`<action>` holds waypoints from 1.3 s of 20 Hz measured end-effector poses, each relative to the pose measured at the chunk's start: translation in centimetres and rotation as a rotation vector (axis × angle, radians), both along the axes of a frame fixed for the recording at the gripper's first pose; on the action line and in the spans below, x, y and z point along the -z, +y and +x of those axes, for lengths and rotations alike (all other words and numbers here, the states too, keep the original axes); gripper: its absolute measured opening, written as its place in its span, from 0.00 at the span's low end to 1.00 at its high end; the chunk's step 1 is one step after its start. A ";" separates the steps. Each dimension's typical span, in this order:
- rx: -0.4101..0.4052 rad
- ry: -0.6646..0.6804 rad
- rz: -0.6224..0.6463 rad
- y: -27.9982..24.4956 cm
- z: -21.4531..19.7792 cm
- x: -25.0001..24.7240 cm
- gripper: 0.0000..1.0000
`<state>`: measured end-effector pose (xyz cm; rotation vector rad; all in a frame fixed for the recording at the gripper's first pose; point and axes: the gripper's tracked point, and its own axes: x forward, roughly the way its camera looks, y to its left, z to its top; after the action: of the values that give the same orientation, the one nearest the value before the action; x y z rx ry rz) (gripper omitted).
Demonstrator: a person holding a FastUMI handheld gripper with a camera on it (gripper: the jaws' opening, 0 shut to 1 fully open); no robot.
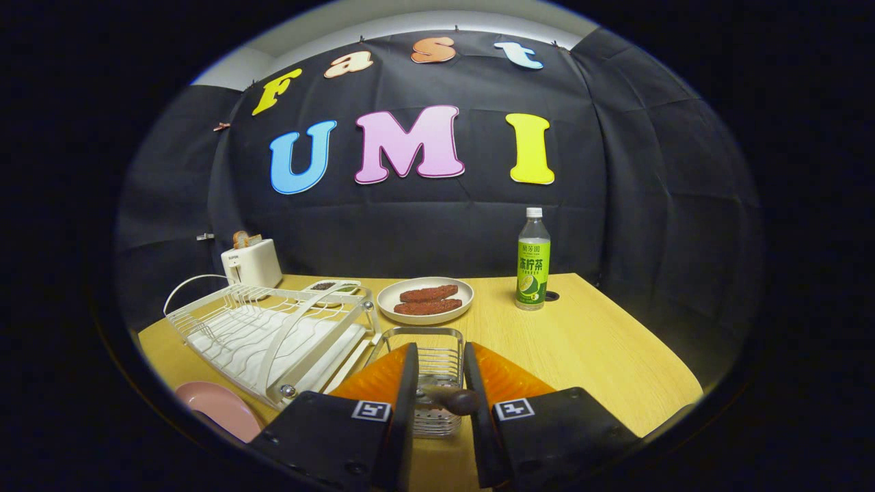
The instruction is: Take the plate from the dish rack, then take the spoon from the basket and place it into the plate.
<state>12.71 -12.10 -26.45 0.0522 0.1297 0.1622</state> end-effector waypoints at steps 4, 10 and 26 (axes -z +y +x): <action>0.011 0.015 0.025 0.0 0.1 -0.2 0.31; 0.022 0.052 0.040 -0.4 0.1 -0.3 0.19; -0.069 -0.001 -0.039 2.8 1.9 -8.2 0.14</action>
<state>14.65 -9.25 -18.27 0.0087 0.1335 0.2286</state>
